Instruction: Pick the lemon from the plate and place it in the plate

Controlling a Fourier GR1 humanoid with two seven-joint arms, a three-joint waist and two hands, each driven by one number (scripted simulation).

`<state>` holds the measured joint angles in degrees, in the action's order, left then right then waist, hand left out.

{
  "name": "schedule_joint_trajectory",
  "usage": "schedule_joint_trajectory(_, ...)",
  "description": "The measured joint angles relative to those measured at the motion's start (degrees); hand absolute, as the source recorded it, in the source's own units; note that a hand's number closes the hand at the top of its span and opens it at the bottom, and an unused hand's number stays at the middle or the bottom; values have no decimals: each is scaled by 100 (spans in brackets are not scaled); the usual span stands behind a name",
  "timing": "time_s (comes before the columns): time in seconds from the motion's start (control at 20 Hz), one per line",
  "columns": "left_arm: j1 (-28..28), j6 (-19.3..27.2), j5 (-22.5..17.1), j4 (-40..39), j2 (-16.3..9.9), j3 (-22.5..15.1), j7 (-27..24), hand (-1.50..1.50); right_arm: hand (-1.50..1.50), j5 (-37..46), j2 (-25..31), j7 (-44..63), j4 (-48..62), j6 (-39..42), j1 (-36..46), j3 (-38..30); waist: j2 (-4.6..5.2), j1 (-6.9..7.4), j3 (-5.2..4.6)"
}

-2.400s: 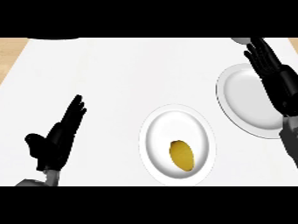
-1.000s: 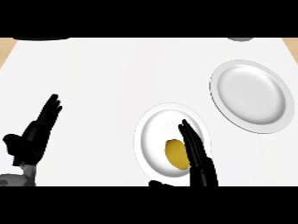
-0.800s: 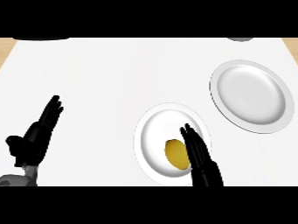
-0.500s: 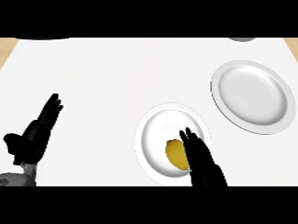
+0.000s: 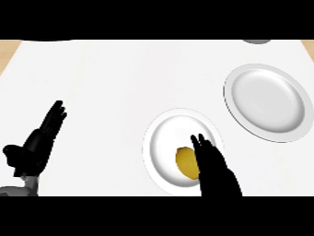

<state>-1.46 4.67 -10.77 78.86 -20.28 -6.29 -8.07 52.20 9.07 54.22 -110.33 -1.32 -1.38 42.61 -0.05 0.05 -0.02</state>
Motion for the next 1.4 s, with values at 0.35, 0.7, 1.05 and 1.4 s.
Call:
schedule_joint_trajectory(0.35,-180,-188,168,-368,118,242,-139,0,-150,6,-183,-138,664,182,11,-186,4,-4,2)
schedule_joint_trajectory(0.7,-152,-307,378,-237,260,402,-14,0,-150,32,-428,-366,1222,417,293,-601,4,0,3)
schedule_joint_trajectory(1.05,-312,-472,479,-397,404,603,12,0,-150,194,-613,-764,2077,279,491,-990,5,0,2)
schedule_joint_trajectory(1.4,-229,-527,613,-251,492,677,71,0,150,-26,-625,-1600,2594,295,615,-1208,-40,-1,-29)
